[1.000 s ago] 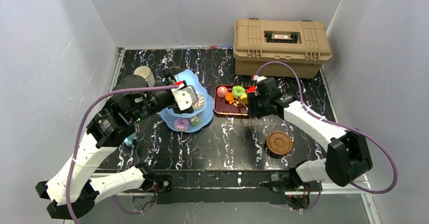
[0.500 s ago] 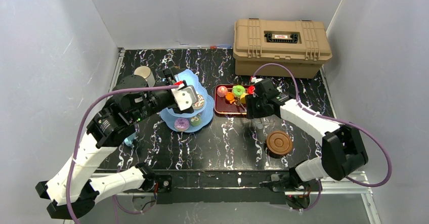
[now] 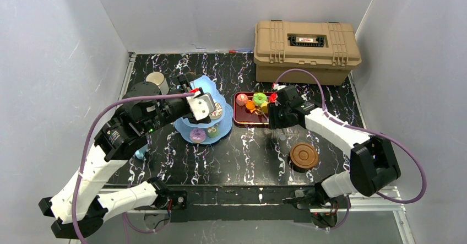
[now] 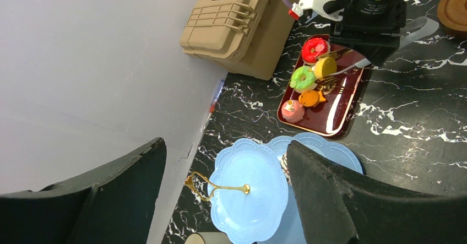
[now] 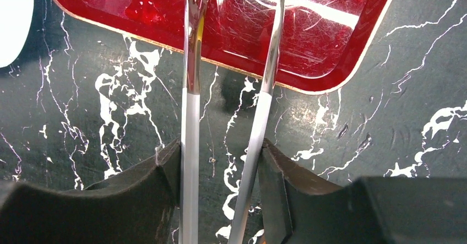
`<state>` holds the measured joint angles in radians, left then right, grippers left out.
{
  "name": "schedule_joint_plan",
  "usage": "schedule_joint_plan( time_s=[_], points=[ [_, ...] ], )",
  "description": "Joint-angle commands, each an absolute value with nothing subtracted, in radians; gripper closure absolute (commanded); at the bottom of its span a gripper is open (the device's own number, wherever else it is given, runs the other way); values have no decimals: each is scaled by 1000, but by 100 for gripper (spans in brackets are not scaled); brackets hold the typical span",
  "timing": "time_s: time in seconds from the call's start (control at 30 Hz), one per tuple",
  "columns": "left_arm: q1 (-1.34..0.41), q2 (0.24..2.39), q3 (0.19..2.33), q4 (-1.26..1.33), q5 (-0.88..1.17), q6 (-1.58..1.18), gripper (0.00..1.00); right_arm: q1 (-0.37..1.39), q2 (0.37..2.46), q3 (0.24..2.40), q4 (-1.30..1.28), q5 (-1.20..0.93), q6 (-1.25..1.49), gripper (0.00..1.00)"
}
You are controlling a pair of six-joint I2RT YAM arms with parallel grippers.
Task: Serve the afternoon tea
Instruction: Pick up the desert from the tray.
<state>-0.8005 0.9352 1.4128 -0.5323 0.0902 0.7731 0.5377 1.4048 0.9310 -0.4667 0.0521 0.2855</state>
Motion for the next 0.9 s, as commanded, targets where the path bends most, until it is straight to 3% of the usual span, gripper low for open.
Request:
schedule_joint_plan(
  time_s=[0.0, 0.17, 0.23, 0.27, 0.63, 0.87],
  points=[
    [-798, 932, 1444, -533, 95, 763, 22, 535, 1354, 929, -417, 39, 275, 73],
    [-798, 933, 1449, -535, 95, 764, 22, 537, 1297, 907, -409, 40, 273, 85],
    [-797, 935, 1453, -538, 95, 764, 22, 537, 1267, 894, -408, 43, 275, 97],
    [-797, 937, 1454, -538, 96, 764, 22, 537, 1254, 888, -408, 51, 276, 99],
    [-798, 942, 1461, -538, 92, 762, 23, 537, 1143, 880, -426, 8, 275, 99],
    [-798, 942, 1445, -540, 93, 752, 24, 560, 1054, 977, -555, -157, 273, 99]
  ],
)
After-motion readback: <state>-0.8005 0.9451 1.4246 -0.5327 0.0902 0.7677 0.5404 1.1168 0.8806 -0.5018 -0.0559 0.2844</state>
